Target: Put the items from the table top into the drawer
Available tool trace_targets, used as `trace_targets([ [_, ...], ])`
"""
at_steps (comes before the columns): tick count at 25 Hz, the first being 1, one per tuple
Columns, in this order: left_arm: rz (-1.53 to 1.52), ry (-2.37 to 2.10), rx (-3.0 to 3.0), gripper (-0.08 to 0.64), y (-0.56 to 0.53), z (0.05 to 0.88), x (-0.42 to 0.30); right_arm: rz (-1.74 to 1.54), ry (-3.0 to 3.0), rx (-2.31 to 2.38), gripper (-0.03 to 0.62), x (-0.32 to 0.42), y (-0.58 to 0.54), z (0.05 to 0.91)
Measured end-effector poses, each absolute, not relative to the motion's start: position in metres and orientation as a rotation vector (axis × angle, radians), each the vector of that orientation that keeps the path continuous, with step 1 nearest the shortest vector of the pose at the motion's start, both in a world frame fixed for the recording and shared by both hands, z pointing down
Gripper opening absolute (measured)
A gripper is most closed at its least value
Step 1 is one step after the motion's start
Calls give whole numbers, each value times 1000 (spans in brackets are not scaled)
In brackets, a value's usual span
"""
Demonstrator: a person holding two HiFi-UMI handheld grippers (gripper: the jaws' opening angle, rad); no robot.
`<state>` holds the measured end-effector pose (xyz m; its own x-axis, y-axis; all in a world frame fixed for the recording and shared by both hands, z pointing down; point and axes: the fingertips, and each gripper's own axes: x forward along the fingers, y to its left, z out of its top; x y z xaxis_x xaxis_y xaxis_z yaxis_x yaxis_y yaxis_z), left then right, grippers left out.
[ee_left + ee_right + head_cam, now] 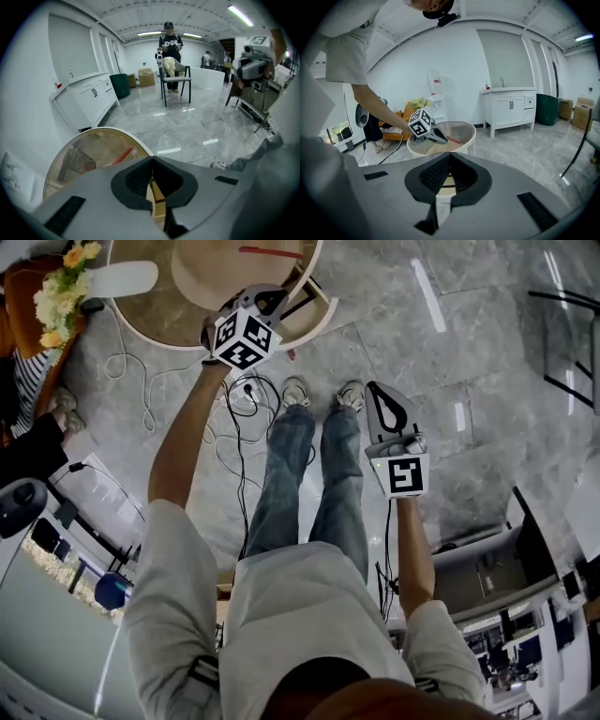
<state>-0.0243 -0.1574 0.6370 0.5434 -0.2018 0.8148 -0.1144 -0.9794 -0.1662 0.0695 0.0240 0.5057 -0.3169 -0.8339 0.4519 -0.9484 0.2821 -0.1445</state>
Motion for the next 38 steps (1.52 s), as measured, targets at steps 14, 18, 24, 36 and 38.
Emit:
trace_targets([
  [14,-1560,-42,-2296,17,-237,670,-17,604,-2227,1667,23,97,22,520],
  [18,-1587,-45,-2289,18,-250,677,-19,617,-2232,1652,23,93,21,523],
  [24,-1621,-99,-2278,26,-261,684,-18,627,-2229,1641,23,93,16,529],
  [36,-1678,-219,-2296,86,-262,699,-14,628,-2243,1630,23,90,9,534],
  [38,-1683,-236,-2304,77,-261,699,-14,636,-2241,1632,23,91,9,535],
])
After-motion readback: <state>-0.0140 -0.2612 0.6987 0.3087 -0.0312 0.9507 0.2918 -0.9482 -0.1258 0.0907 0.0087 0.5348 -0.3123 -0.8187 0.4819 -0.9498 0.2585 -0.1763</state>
